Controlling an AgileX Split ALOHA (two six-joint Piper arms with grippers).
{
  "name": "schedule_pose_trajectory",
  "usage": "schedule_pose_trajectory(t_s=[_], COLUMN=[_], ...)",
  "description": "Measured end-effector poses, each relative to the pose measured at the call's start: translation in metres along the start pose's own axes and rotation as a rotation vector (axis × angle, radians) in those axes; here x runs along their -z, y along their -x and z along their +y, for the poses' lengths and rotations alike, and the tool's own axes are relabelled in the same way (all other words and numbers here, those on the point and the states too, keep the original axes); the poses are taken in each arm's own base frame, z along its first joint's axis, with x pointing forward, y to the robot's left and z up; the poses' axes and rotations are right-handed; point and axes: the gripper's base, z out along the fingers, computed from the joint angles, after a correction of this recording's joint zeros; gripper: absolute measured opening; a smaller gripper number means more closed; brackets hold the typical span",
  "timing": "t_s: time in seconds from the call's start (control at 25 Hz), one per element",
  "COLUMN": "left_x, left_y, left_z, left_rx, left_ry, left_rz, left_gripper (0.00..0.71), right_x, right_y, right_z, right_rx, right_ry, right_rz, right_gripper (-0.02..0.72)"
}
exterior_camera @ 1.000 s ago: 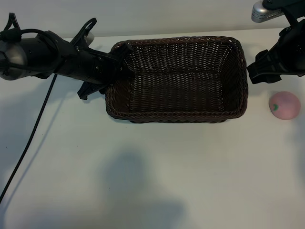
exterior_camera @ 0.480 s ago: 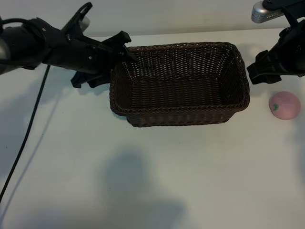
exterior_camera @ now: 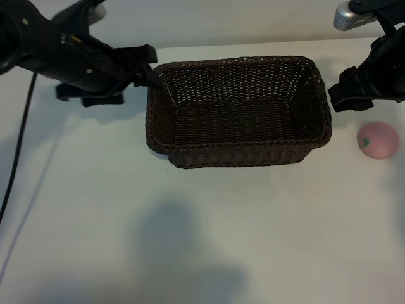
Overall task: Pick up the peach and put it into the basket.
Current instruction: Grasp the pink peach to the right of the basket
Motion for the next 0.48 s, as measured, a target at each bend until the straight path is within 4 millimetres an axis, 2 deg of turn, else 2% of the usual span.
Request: schedule_pose_trajectory(t_s=[0.16,0.28,0.48], left_x=[0.025,0.046,0.087], left_y=[0.0,0.008,0.017], left_z=[0.004,0.006,0.017], left_rx=[-0.082,-0.169,-0.182], left_ry=[0.128,0.254,0.346], left_rz=[0.043,0.091,0.095], left_gripper=[0.657,0.648,0.635], right_x=[0.0,0.0,0.0], right_y=[0.0,0.0,-0.001], right_z=[0.0,0.0,0.0], right_rx=[0.0,0.0,0.0], right_ry=[0.0,0.0,0.003], right_rz=[0.001,0.001,0.01], right_gripper=[0.565,0.565,0.565])
